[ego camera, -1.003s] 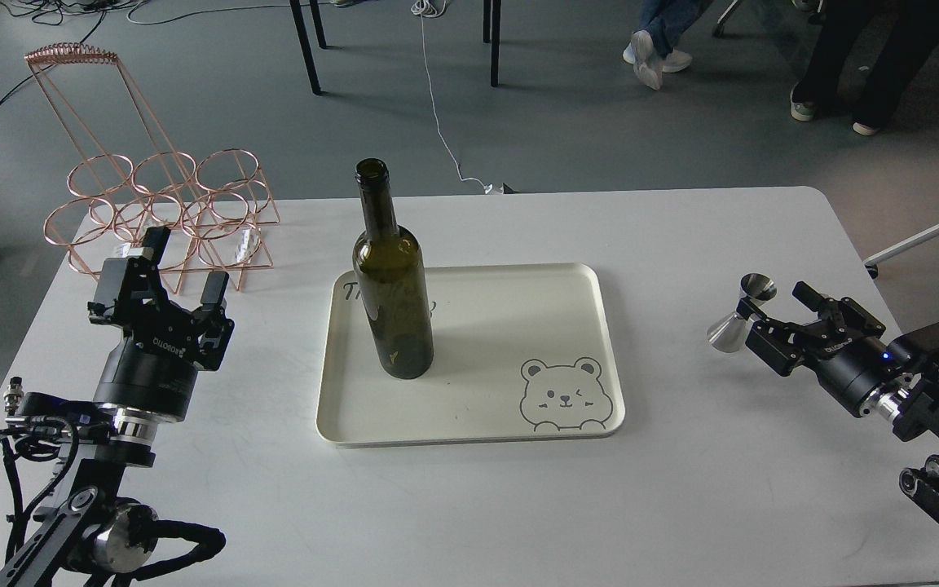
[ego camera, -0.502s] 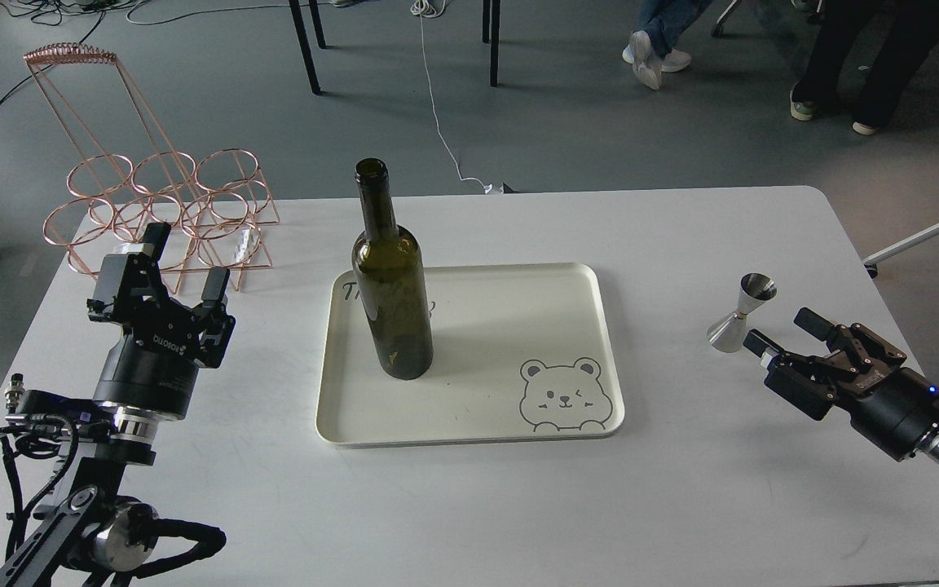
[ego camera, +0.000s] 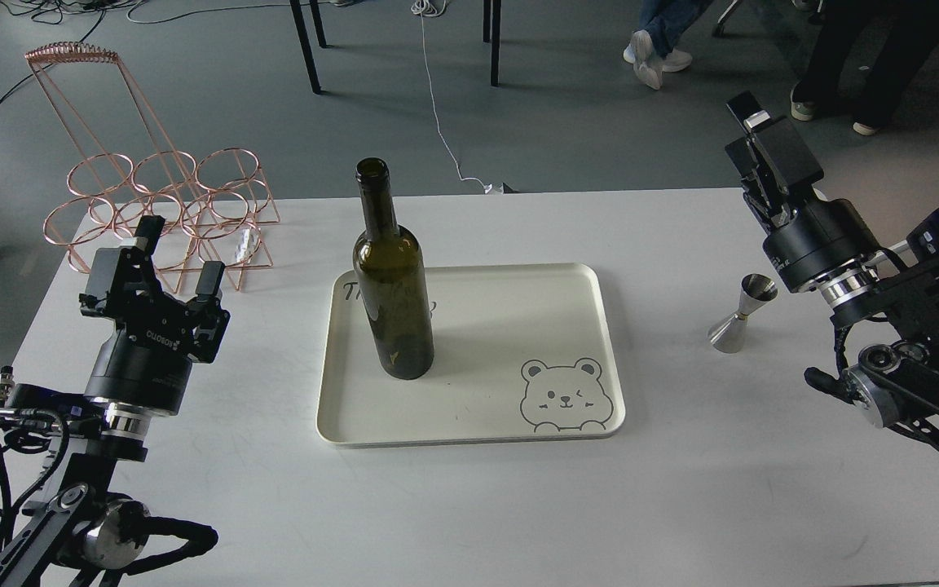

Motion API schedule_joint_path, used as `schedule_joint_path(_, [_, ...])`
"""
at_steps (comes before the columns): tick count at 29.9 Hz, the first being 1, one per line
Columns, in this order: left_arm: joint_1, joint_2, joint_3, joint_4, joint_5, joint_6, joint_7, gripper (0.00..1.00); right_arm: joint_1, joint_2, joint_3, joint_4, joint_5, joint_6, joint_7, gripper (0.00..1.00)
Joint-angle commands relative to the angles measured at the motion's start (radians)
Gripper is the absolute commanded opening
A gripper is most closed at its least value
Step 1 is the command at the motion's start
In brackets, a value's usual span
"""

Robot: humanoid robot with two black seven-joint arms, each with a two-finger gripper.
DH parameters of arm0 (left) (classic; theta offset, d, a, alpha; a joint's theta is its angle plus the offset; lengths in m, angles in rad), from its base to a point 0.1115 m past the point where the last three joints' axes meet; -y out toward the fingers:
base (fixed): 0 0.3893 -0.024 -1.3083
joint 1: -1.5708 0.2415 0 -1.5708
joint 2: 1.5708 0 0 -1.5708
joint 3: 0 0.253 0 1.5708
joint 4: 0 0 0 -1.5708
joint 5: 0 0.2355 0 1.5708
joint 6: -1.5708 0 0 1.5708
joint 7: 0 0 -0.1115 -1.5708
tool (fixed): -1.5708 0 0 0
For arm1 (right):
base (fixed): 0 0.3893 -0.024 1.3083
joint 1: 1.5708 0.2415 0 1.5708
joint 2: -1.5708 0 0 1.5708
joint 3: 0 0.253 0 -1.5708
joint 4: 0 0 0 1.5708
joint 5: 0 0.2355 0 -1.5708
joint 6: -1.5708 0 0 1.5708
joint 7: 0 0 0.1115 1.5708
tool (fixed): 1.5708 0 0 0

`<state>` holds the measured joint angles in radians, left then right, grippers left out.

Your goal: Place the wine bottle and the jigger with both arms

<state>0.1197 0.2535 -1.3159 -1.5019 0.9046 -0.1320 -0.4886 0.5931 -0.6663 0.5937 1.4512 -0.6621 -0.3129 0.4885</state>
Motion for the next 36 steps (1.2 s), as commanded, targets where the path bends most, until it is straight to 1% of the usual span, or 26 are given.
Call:
schedule_joint_path(1, [0.005,0.039,0.001,-0.023,0.004,0.000,0.000,0.98,0.016,0.054,0.028,-0.018,0.194,0.154,0.000,0.97])
schedule_joint_path(5, [0.005,0.128,0.001,-0.060,0.039,0.000,0.000,0.98,-0.006,0.086,0.034,-0.080,0.254,0.371,-0.008,0.99])
schedule_joint_path(8, [0.005,0.226,0.001,-0.096,0.149,0.000,0.000,0.98,-0.047,0.086,0.043,-0.127,0.254,0.535,-0.013,0.99])
schedule_joint_path(10, [0.005,0.286,0.001,-0.115,0.261,0.000,0.000,0.98,-0.058,0.086,0.049,-0.155,0.254,0.574,-0.013,0.99])
schedule_joint_path(12, [0.005,0.352,0.003,-0.132,0.409,0.000,0.000,0.98,-0.072,0.086,0.051,-0.166,0.254,0.574,-0.010,0.99])
schedule_joint_path(17, [-0.018,0.464,-0.003,-0.184,0.750,0.003,0.000,0.98,-0.105,0.093,0.054,-0.166,0.246,0.569,-0.007,0.99])
schedule_joint_path(22, [-0.147,0.495,0.012,-0.198,1.049,0.005,0.000,0.98,-0.127,0.094,0.067,-0.166,0.239,0.566,-0.005,0.99])
schedule_joint_path(24, [-0.205,0.497,0.018,-0.198,1.093,0.003,0.000,0.98,-0.130,0.094,0.074,-0.166,0.237,0.566,-0.005,0.99])
schedule_joint_path(26, [-0.267,0.497,0.059,-0.198,1.100,0.002,0.000,0.98,-0.130,0.094,0.074,-0.166,0.237,0.566,-0.005,0.99])
schedule_joint_path(30, [-0.437,0.494,0.239,-0.184,1.122,-0.006,0.000,0.98,-0.138,0.094,0.075,-0.164,0.237,0.566,-0.005,0.99])
schedule_joint_path(32, [-0.518,0.484,0.328,-0.153,1.154,-0.008,0.000,0.98,-0.138,0.094,0.077,-0.163,0.237,0.566,-0.004,0.99])
schedule_joint_path(34, [-0.558,0.483,0.365,-0.118,1.159,-0.008,0.000,0.98,-0.145,0.094,0.086,-0.163,0.237,0.566,-0.004,0.99])
schedule_joint_path(36, [-0.578,0.481,0.374,-0.095,1.153,-0.011,0.000,0.98,-0.151,0.093,0.094,-0.163,0.236,0.566,-0.004,0.99])
